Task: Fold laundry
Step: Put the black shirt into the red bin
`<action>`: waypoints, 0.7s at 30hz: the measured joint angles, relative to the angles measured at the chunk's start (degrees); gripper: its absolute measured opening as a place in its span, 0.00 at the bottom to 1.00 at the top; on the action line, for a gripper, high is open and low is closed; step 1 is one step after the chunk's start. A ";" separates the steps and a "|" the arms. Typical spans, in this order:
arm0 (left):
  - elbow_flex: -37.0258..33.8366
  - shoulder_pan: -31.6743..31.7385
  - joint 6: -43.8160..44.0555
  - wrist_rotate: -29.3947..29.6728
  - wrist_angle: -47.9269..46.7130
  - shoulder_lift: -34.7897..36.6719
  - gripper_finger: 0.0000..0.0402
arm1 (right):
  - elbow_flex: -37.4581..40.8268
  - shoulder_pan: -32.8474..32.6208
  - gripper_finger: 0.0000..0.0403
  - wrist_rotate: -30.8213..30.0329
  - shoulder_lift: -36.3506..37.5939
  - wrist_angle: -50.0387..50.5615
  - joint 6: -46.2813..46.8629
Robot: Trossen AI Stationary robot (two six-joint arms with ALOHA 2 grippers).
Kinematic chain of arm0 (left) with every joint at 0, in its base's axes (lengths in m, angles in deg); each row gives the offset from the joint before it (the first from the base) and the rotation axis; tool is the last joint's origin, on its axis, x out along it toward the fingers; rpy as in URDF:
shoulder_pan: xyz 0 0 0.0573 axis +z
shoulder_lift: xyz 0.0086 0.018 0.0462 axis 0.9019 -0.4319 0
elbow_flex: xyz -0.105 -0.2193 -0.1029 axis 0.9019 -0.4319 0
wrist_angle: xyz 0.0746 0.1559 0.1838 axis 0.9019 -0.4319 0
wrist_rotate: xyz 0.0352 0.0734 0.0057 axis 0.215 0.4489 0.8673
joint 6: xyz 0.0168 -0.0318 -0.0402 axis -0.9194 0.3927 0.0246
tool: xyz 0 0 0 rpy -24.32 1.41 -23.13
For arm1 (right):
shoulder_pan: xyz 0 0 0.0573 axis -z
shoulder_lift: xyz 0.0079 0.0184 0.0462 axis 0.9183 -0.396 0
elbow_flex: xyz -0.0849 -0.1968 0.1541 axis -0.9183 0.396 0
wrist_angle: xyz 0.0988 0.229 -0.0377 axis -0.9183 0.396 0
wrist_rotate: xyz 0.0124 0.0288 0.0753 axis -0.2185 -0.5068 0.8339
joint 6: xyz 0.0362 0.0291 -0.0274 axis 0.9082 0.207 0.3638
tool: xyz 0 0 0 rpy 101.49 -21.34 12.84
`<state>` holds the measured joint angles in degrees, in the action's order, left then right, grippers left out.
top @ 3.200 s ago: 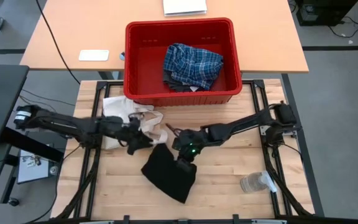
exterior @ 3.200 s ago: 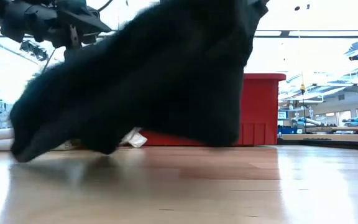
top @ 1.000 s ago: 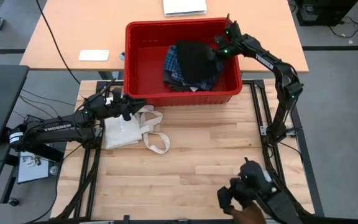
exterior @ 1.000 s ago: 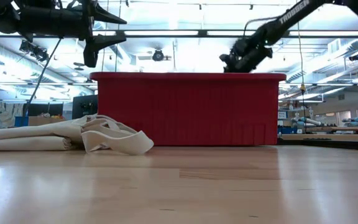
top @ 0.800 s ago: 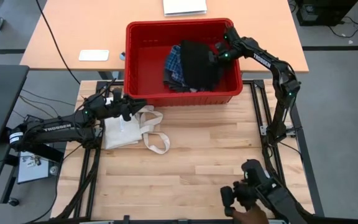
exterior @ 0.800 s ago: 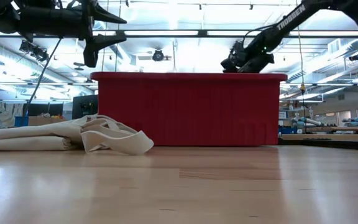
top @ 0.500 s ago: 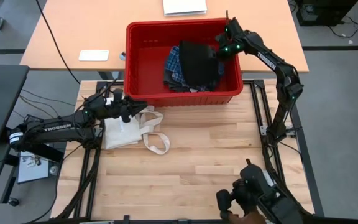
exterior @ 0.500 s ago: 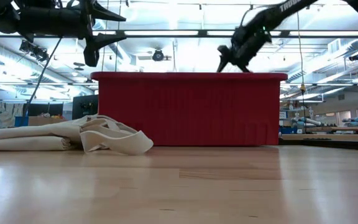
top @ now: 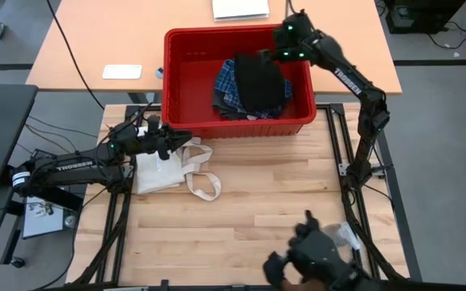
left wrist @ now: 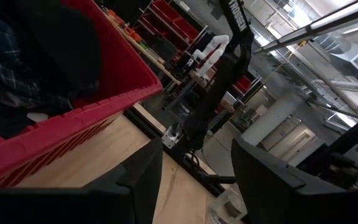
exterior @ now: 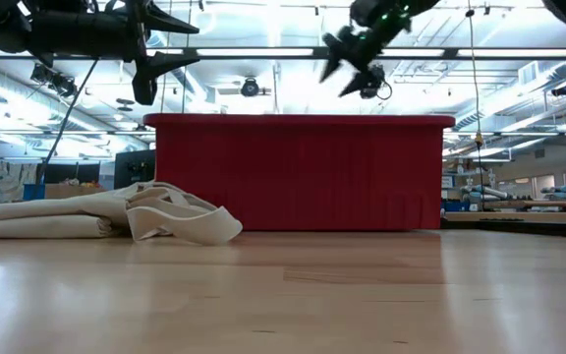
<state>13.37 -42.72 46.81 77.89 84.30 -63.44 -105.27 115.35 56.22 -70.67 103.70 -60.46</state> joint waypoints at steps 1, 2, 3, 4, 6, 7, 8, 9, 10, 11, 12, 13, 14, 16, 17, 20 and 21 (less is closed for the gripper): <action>0.00 0.00 -0.10 0.00 0.00 0.00 0.49 | 0.89 -0.51 0.82 2.10 -0.45 -3.85 0.02; 0.00 0.00 -0.14 0.00 0.00 0.00 0.49 | 1.90 -0.73 0.82 3.68 -1.20 -7.56 0.37; 0.00 0.00 -0.16 0.04 0.00 0.00 0.49 | 2.94 -0.98 0.82 4.71 -1.99 -10.78 0.73; 0.00 0.00 -0.17 0.06 0.00 0.02 0.49 | 3.90 -1.17 0.82 4.64 -2.87 -12.94 1.18; 0.00 0.00 -0.17 0.10 -0.01 0.02 0.49 | 5.64 -1.35 0.81 2.43 -4.74 -16.48 1.38; 0.00 0.00 -0.17 0.15 -0.03 0.02 0.49 | 6.62 -1.38 0.81 1.42 -5.53 -18.24 1.35; 0.00 0.00 -0.17 0.19 -0.12 0.02 0.49 | 7.76 -1.50 0.81 1.11 -6.42 -20.18 1.29; 0.00 0.00 -0.17 0.41 -0.26 0.02 0.49 | 8.64 -1.60 0.80 1.14 -7.39 -21.83 1.27; 0.00 0.00 -0.17 0.76 -0.46 0.02 0.49 | 9.53 -1.75 0.80 1.24 -8.50 -22.97 1.14; 0.00 0.00 -0.17 1.20 -0.76 0.02 0.49 | 10.55 -1.86 0.80 1.64 -9.88 -23.68 0.91; 0.00 0.00 -0.17 2.00 -1.06 0.02 0.49 | 11.48 -1.92 0.79 2.49 -11.49 -23.91 0.86; 0.00 0.00 -0.18 2.65 -1.31 0.02 0.49 | 12.17 -1.95 0.79 3.42 -13.40 -23.87 1.07; 0.00 -0.01 -0.19 3.54 -1.67 0.02 0.49 | 12.63 -1.94 0.79 4.96 -15.56 -23.90 1.74; 0.00 0.00 -0.18 4.29 -2.17 0.02 0.49 | 12.77 -1.72 0.79 8.21 -19.22 -23.78 3.34; 0.00 0.00 -0.17 4.47 -2.37 0.02 0.49 | 12.44 -1.61 0.79 9.77 -20.40 -23.66 4.27; 0.00 0.00 -0.12 4.50 -3.02 0.02 0.49 | 10.76 -1.15 0.79 11.52 -21.76 -22.81 6.88; -0.02 0.00 -0.03 4.50 -3.29 0.02 0.49 | 10.10 -1.25 0.79 10.93 -21.82 -22.36 7.12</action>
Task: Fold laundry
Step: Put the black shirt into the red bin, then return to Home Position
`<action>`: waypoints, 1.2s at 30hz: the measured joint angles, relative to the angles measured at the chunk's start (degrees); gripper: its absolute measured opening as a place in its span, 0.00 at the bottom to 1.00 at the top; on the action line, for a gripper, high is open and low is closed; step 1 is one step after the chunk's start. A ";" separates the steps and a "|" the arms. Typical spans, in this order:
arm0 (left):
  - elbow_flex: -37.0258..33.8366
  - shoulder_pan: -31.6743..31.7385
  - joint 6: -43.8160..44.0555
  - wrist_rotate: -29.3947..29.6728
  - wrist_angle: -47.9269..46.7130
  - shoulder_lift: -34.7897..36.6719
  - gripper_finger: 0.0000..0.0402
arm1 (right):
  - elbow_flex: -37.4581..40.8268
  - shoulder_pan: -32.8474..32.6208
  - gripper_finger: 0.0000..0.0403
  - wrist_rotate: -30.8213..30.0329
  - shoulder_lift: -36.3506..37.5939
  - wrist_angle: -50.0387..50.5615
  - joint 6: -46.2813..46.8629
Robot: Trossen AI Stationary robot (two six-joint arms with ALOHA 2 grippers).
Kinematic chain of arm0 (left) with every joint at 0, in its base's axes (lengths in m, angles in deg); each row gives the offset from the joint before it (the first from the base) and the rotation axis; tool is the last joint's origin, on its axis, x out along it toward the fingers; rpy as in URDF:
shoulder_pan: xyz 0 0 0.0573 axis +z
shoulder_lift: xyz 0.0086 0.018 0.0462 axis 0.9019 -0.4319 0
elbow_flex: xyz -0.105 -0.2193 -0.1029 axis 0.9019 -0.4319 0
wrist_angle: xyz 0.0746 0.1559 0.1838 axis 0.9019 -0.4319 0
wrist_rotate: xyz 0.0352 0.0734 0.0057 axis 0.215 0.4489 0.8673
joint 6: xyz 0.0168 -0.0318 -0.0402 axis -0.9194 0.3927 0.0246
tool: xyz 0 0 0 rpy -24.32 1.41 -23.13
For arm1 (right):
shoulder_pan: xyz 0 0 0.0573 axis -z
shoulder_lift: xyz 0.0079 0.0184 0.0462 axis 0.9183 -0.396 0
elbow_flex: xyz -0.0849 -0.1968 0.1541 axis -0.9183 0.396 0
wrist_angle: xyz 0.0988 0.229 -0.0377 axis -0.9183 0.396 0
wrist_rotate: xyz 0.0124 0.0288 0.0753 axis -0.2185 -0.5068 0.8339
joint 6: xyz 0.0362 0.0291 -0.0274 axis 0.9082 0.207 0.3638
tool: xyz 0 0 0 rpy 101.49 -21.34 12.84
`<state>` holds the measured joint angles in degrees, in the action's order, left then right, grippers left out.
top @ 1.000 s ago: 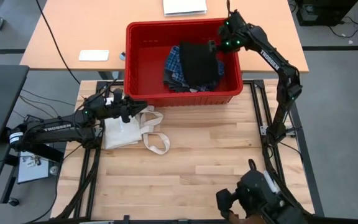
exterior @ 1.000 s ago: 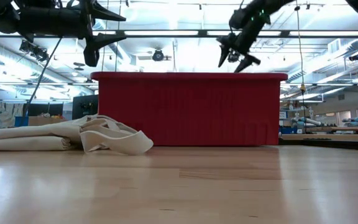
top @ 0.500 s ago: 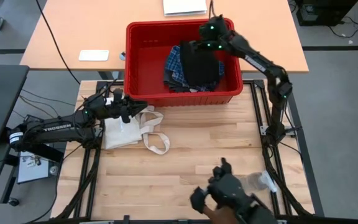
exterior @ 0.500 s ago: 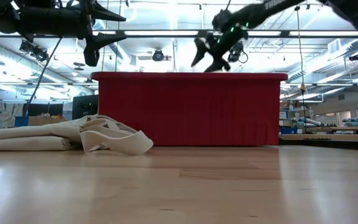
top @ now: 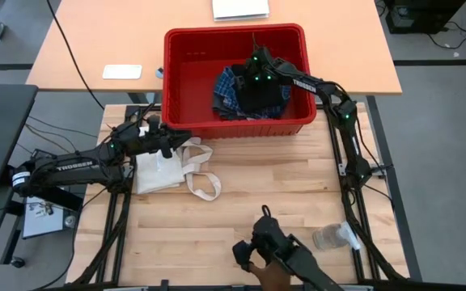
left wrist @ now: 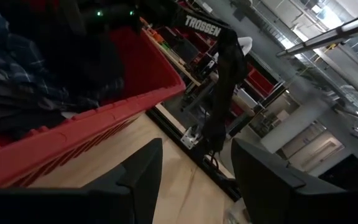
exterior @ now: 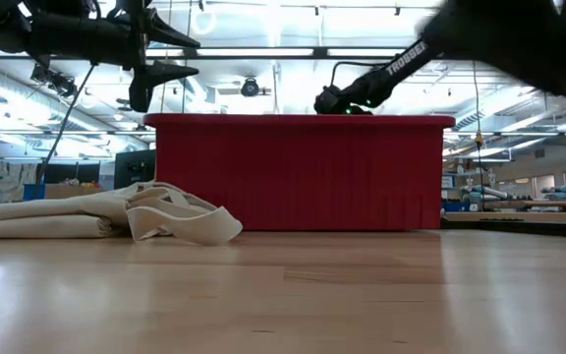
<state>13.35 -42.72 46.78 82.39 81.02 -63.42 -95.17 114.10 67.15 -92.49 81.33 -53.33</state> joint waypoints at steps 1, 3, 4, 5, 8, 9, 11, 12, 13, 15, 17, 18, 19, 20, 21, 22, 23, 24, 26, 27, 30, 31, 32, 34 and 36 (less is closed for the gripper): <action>0.00 0.00 0.08 0.00 -0.10 0.00 0.49 | -0.67 -0.23 0.79 -1.11 0.27 0.45 -0.15; 0.00 0.00 0.08 0.00 0.00 0.00 0.49 | -2.35 -0.80 0.79 -4.47 1.54 1.54 -1.48; 0.00 0.00 0.08 0.00 0.03 0.00 0.49 | -3.18 -1.10 0.79 -6.27 2.50 1.64 -2.41; 0.00 0.00 0.06 0.00 0.00 0.00 0.49 | -4.13 -1.48 0.79 -8.44 3.90 1.51 -3.52; 0.00 -0.01 -0.03 -0.46 0.05 0.17 0.49 | -6.80 -2.32 0.79 -12.69 8.71 0.38 -5.98; 0.00 0.00 -0.35 -0.48 0.07 0.17 0.49 | -7.42 -2.51 0.79 -13.29 10.15 0.09 -6.47; 0.00 0.00 -1.44 -0.46 -0.30 0.43 0.49 | -8.05 -3.01 0.79 -14.07 12.78 0.34 -6.66; 0.00 0.00 -2.28 -0.46 -0.36 0.51 0.49 | -8.28 -3.40 0.79 -14.40 13.98 0.87 -6.64; 0.00 0.00 -2.95 -0.46 -0.52 0.54 0.49 | -8.48 -3.85 0.79 -14.65 15.33 1.26 -6.67; 0.00 0.00 -4.02 0.18 -2.69 0.79 0.49 | -8.60 -5.18 0.79 -14.43 18.68 2.03 -6.71; 0.02 -0.01 -5.36 1.43 -5.06 0.88 0.48 | -8.86 -6.52 0.79 -14.06 22.42 3.39 -6.76; 0.49 0.00 -6.34 2.29 -7.85 0.94 0.47 | -8.92 -7.28 0.79 -14.12 24.24 4.62 -6.79; 1.47 0.00 -7.79 2.71 -11.81 0.90 0.46 | -8.92 -7.98 0.79 -14.14 25.97 5.87 -6.81; 2.89 0.00 -9.90 3.49 -16.17 0.78 0.45 | -8.92 -8.83 0.79 -14.53 27.52 7.19 -6.85; 4.57 0.00 -12.62 3.91 -20.64 0.65 0.44 | -8.89 -9.75 0.79 -15.42 29.07 8.33 -6.88; 6.63 0.00 -15.40 4.42 -24.95 0.55 0.43 | -8.82 -10.69 0.79 -16.79 30.63 9.56 -6.88; 8.78 -0.01 -18.05 5.08 -28.68 0.40 0.42 | -8.81 -11.74 0.79 -18.29 32.24 10.61 -6.90; 11.10 0.00 -20.79 5.37 -32.49 0.34 0.41 | -8.81 -12.63 0.79 -19.45 33.98 11.17 -6.88; 15.88 0.00 -25.40 5.57 -38.85 0.35 0.40 | -8.69 -14.40 0.79 -20.39 37.12 12.09 -6.89; 18.39 -0.02 -27.46 5.62 -41.40 0.39 0.39 | -8.00 -15.08 0.79 -20.55 38.75 12.01 -6.79; 23.87 -0.38 -33.25 5.64 -48.38 2.10 0.37 | -4.01 -17.42 0.79 -23.78 43.77 13.86 -5.79; 24.76 -0.66 -34.71 5.64 -49.49 3.12 0.36 | -1.81 -18.34 0.78 -25.76 45.71 14.58 -5.50; 25.07 -0.95 -35.65 5.87 -49.98 4.48 0.36 | 0.66 -19.35 0.78 -27.87 47.79 15.04 -5.23; 24.49 -1.70 -36.00 7.12 -50.86 8.19 0.35 | 7.09 -21.98 0.77 -32.18 52.34 14.26 -4.26; 22.95 -2.59 -35.58 8.90 -51.48 12.39 0.35 | 14.35 -24.82 0.75 -35.58 56.89 11.37 -2.66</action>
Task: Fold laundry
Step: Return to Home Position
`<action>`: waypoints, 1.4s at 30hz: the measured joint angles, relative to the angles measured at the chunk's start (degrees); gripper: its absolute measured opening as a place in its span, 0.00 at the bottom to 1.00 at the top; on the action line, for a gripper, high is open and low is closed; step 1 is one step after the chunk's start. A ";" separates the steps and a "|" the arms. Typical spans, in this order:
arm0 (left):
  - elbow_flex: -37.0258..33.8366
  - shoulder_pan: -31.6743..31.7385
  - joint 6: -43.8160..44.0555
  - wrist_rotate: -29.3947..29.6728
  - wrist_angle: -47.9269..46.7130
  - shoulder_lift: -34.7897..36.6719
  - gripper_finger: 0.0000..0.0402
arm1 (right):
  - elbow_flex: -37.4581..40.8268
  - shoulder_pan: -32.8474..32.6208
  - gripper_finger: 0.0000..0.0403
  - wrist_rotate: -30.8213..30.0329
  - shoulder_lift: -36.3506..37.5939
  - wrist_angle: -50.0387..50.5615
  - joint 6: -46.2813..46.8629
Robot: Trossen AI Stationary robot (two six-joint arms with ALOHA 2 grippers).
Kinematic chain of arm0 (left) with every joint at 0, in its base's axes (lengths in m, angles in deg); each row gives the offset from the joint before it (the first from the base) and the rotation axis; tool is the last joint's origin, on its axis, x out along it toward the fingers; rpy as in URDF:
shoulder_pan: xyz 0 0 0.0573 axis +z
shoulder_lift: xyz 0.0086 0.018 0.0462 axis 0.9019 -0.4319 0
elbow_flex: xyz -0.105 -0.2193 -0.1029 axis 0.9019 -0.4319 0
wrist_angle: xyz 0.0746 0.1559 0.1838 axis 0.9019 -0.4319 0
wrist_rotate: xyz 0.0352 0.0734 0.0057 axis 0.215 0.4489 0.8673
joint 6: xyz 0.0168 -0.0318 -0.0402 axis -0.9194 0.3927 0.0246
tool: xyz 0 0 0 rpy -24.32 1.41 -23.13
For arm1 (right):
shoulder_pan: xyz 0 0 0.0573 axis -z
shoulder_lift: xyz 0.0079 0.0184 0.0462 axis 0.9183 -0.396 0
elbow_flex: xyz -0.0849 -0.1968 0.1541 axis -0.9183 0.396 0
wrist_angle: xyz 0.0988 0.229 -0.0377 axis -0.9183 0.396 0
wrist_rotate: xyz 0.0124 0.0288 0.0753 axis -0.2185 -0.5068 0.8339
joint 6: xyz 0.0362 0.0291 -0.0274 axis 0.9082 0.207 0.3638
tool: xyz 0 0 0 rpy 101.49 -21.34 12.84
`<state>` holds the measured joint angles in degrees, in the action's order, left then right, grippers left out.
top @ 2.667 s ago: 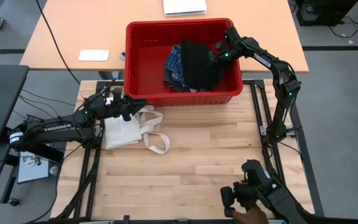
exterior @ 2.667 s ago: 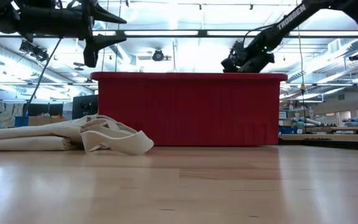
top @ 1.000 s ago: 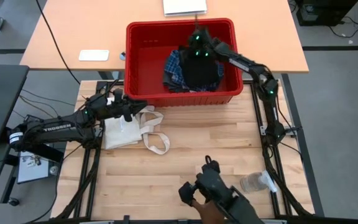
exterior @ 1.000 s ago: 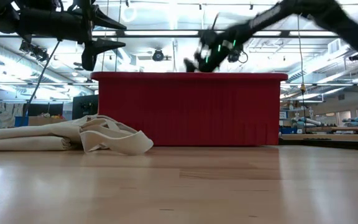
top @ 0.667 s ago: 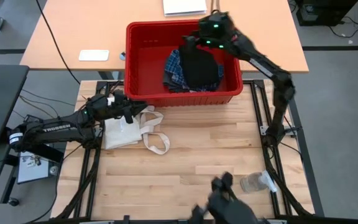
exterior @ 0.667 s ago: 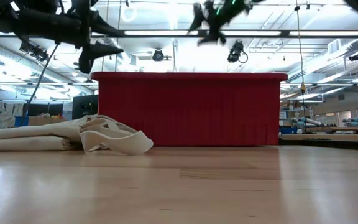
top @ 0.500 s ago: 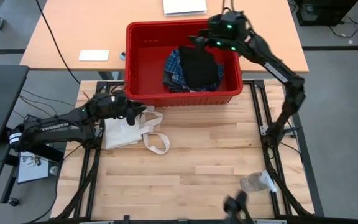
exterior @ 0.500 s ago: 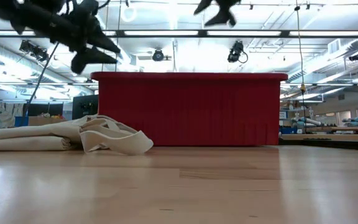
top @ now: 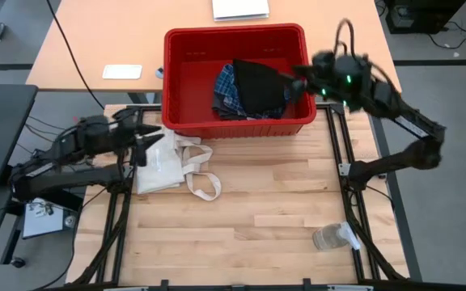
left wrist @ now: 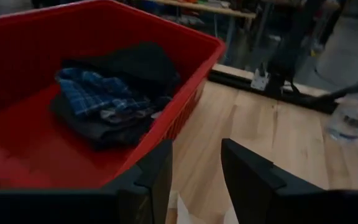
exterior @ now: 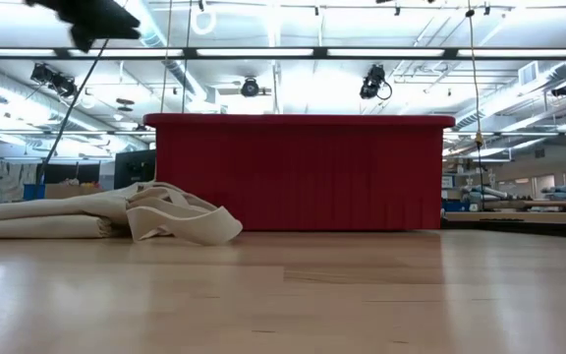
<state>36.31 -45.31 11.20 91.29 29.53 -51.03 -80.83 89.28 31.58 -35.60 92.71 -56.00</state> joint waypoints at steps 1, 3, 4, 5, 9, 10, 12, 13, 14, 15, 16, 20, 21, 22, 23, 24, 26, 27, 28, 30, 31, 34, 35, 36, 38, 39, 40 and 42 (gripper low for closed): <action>-0.91 -0.49 0.73 1.03 -0.71 1.94 0.35 | 3.87 -1.46 0.75 -1.63 2.14 -2.14 1.03; -2.71 -1.41 2.41 2.73 -1.27 5.39 0.35 | 11.62 -4.65 0.73 -5.21 6.24 -5.89 3.43; -3.61 -1.83 3.54 3.38 -1.77 6.80 0.35 | 15.28 -6.24 0.73 -6.96 8.09 -7.97 4.44; -4.41 -2.16 4.40 3.95 -2.45 8.19 0.35 | 18.87 -8.01 0.72 -8.98 9.85 -10.07 5.62; -6.49 -2.72 6.81 5.61 -4.04 11.76 0.35 | 32.76 -13.67 0.71 -17.14 16.13 -17.28 10.83; -7.04 -2.72 7.16 5.74 -4.35 12.43 0.35 | 36.00 -14.81 0.71 -18.59 17.41 -19.31 12.26; -8.24 -2.72 8.17 5.71 -4.86 13.72 0.35 | 41.97 -16.51 0.71 -20.32 19.82 -23.40 14.98; -8.76 -2.72 8.47 5.71 -4.94 14.35 0.35 | 44.73 -17.12 0.71 -20.55 21.01 -25.89 16.44; -9.34 -2.73 8.55 5.72 -4.99 15.06 0.35 | 47.48 -17.62 0.71 -20.49 22.09 -28.20 17.96; -9.93 -2.72 8.69 5.72 -5.05 15.81 0.35 | 50.18 -18.01 0.71 -19.96 23.22 -30.01 19.46; -10.63 -2.72 8.88 5.72 -5.05 16.56 0.35 | 52.77 -18.26 0.71 -19.06 24.21 -32.15 20.98; -13.28 -2.73 10.76 5.72 -4.13 19.89 0.35 | 62.00 -19.25 0.71 -17.03 27.66 -39.83 27.24; -14.00 -2.72 11.29 5.72 -4.02 20.69 0.35 | 64.03 -19.55 0.71 -17.06 28.35 -42.19 28.48; -14.86 -2.72 12.02 5.72 -3.96 21.49 0.35 | 65.80 -19.85 0.71 -17.09 28.93 -43.99 29.64; -15.83 -2.72 12.87 5.71 -4.08 22.21 0.35 | 67.76 -20.14 0.71 -17.36 29.38 -46.00 30.78; -16.81 -2.72 13.72 5.72 -3.90 22.96 0.35 | 69.43 -20.46 0.71 -17.60 29.68 -47.83 31.78; -18.54 -2.72 15.96 5.66 -1.17 24.18 0.35 | 72.08 -20.77 0.71 -17.83 30.13 -50.96 33.42; -19.64 -2.72 18.19 5.95 1.47 24.61 0.35 | 73.25 -20.80 0.71 -17.86 30.22 -52.39 34.39; -20.84 -2.72 21.74 6.44 4.90 24.80 0.35 | 74.22 -20.78 0.71 -17.85 30.23 -53.29 35.48; -22.93 -2.74 26.47 6.34 14.41 24.74 0.35 | 75.64 -20.78 0.71 -17.57 30.09 -54.82 36.75; -23.79 -2.77 27.39 5.80 18.88 24.68 0.35 | 76.09 -20.78 0.71 -17.51 30.07 -55.67 36.95; -26.37 -2.88 28.04 5.65 27.00 24.34 0.35 | 77.44 -20.78 0.71 -17.63 30.07 -58.30 36.93; -27.37 -2.88 28.35 5.93 28.14 24.33 0.35 | 77.82 -20.78 0.71 -17.68 30.07 -58.89 36.97; -28.42 -2.88 29.48 6.84 29.95 24.33 0.35 | 78.12 -20.74 0.71 -17.67 30.07 -59.44 37.33; -30.44 -2.86 32.95 9.11 33.13 24.39 0.35 | 78.92 -20.50 0.71 -17.21 30.09 -60.16 38.64; -31.17 -2.85 34.32 10.15 33.12 24.40 0.35 | 79.48 -20.49 0.71 -16.32 30.07 -60.46 39.45; -31.88 -2.83 35.60 10.44 32.88 24.36 0.35 | 80.21 -20.49 0.71 -15.59 30.03 -61.18 40.28; -33.32 -2.84 37.62 10.49 32.56 24.31 0.35 | 81.76 -20.56 0.71 -14.41 30.06 -62.45 42.40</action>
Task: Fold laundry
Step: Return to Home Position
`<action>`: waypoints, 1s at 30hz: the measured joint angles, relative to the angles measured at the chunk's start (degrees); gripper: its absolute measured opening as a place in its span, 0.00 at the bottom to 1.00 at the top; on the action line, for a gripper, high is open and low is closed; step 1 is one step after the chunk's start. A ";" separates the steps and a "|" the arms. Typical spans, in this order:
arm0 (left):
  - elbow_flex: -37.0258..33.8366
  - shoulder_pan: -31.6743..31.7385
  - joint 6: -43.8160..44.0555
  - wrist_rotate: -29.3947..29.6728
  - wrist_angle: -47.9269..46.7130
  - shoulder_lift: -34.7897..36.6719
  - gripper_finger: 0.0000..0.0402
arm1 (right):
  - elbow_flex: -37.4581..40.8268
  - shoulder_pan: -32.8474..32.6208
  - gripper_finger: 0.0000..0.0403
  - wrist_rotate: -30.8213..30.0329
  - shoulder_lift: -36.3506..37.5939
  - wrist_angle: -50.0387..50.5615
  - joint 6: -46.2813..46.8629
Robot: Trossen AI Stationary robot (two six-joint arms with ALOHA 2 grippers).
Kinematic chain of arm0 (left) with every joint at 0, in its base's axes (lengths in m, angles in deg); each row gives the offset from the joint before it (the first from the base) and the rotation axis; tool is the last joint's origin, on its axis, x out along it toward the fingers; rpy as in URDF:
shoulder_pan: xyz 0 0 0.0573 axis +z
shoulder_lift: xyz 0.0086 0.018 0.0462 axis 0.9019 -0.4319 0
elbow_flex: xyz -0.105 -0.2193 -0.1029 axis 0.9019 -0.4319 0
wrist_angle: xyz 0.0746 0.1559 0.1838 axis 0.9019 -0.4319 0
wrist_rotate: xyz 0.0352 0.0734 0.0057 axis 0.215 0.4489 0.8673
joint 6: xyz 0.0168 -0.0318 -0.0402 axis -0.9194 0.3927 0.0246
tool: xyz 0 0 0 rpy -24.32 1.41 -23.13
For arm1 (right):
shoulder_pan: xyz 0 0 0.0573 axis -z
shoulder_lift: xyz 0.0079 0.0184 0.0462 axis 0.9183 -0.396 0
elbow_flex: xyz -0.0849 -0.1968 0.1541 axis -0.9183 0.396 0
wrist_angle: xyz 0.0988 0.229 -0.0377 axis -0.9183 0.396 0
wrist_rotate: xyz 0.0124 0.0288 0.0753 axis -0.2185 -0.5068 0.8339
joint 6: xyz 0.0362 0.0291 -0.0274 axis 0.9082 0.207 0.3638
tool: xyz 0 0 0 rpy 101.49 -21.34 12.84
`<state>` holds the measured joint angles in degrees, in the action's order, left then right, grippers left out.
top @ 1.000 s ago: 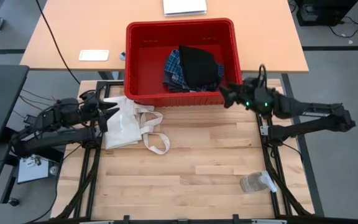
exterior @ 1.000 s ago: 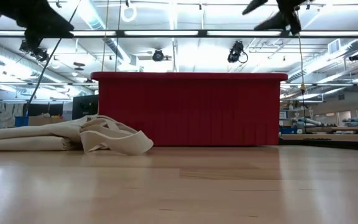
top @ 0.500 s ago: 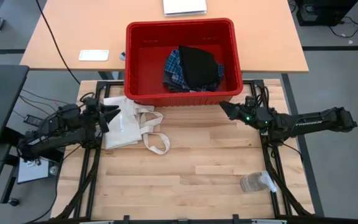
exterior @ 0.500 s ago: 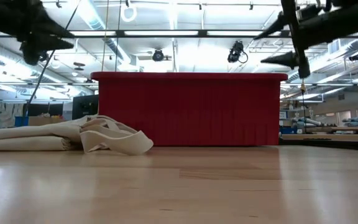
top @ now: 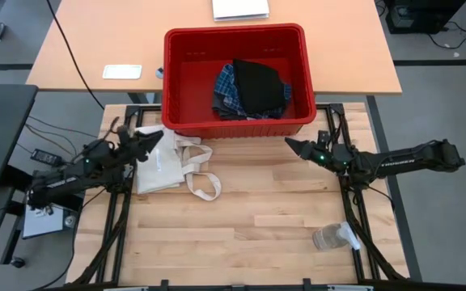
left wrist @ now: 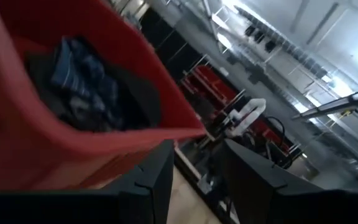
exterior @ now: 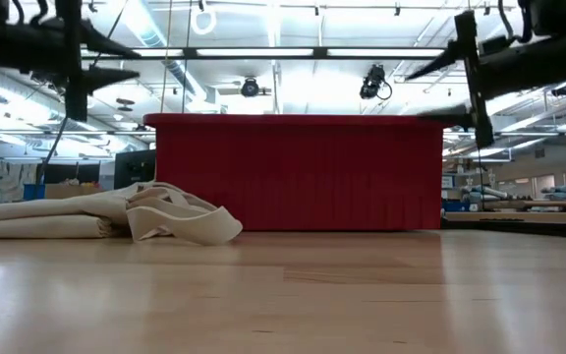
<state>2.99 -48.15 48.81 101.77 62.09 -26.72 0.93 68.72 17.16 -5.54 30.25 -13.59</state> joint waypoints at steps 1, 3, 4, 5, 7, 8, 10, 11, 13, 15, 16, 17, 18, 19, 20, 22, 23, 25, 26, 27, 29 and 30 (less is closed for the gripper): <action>-0.62 -0.01 0.87 -0.07 -0.11 0.00 0.35 | 0.77 -0.15 0.71 0.32 0.01 -0.44 1.24; -1.67 -0.01 1.49 -0.29 -0.73 0.00 0.35 | 2.33 -0.43 0.71 0.81 -0.03 -1.70 3.55; -2.13 -0.01 1.61 -0.68 -1.40 0.00 0.35 | 3.08 -0.52 0.71 0.83 -0.01 -2.72 4.73; -2.52 0.01 1.66 -1.42 -2.18 0.01 0.35 | 3.86 -0.58 0.71 0.83 -0.01 -3.77 5.74; -3.44 -0.01 0.17 -3.72 -3.02 0.00 0.35 | 5.19 -0.57 0.71 1.23 -0.02 -5.38 7.04; -3.98 -0.01 -1.37 -5.08 -2.90 0.00 0.35 | 5.58 -0.57 0.71 1.23 -0.03 -5.94 7.37; -5.07 -0.02 -4.18 -6.73 -2.81 0.04 0.35 | 6.04 -0.57 0.71 1.25 0.03 -6.24 7.85; -5.57 -0.03 -5.39 -6.82 -2.81 0.02 0.35 | 6.24 -0.57 0.71 1.25 -0.01 -6.10 7.89; -6.78 -0.03 -7.53 -6.80 -2.06 0.02 0.35 | 6.81 -0.57 0.71 1.25 -0.01 -6.12 7.95; -8.47 -0.21 -9.55 -6.83 0.32 0.04 0.35 | 7.62 -0.57 0.71 1.38 0.02 -6.37 8.24; -9.41 -0.48 -10.48 -6.83 1.75 0.04 0.35 | 8.21 -0.57 0.71 1.68 0.06 -6.46 8.71; -10.40 -0.85 -11.47 -6.84 3.33 0.04 0.35 | 8.85 -0.57 0.71 2.20 0.06 -6.78 9.25; -11.44 -1.27 -12.49 -6.88 5.02 0.02 0.35 | 9.51 -0.57 0.71 2.83 0.06 -7.13 9.73; -12.44 -1.76 -13.47 -7.00 6.73 0.04 0.35 | 10.19 -0.56 0.71 3.28 0.06 -7.86 10.29; -12.52 -2.25 -14.58 -7.16 7.05 0.04 0.35 | 11.00 -0.53 0.71 3.56 0.03 -9.25 10.71; -12.52 -3.14 -17.22 -7.36 7.31 0.06 0.35 | 12.09 -0.42 0.71 3.62 0.03 -11.08 10.94; -12.52 -3.53 -18.45 -7.38 7.45 0.11 0.35 | 12.09 -0.26 0.71 3.62 0.11 -11.20 10.38; -12.52 -4.18 -20.52 -7.39 7.38 0.11 0.35 | 12.09 0.40 0.71 3.57 0.30 -11.35 8.92; -12.52 -4.36 -21.34 -7.40 7.39 0.12 0.35 | 12.09 0.83 0.71 3.63 0.32 -11.25 8.32; -12.52 -4.48 -21.96 -7.39 7.42 0.11 0.35 | 12.09 1.32 0.71 3.78 0.32 -11.25 7.60; -12.52 -4.58 -22.65 -7.30 7.39 0.11 0.35 | 12.09 2.43 0.71 4.21 0.42 -11.27 6.96; -12.52 -4.58 -23.26 -7.28 7.39 0.11 0.35 | 12.09 2.90 0.71 4.25 0.43 -11.26 6.56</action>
<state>-9.53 -52.73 25.56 94.50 69.48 -26.61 13.02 71.62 21.42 -5.12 18.99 -7.04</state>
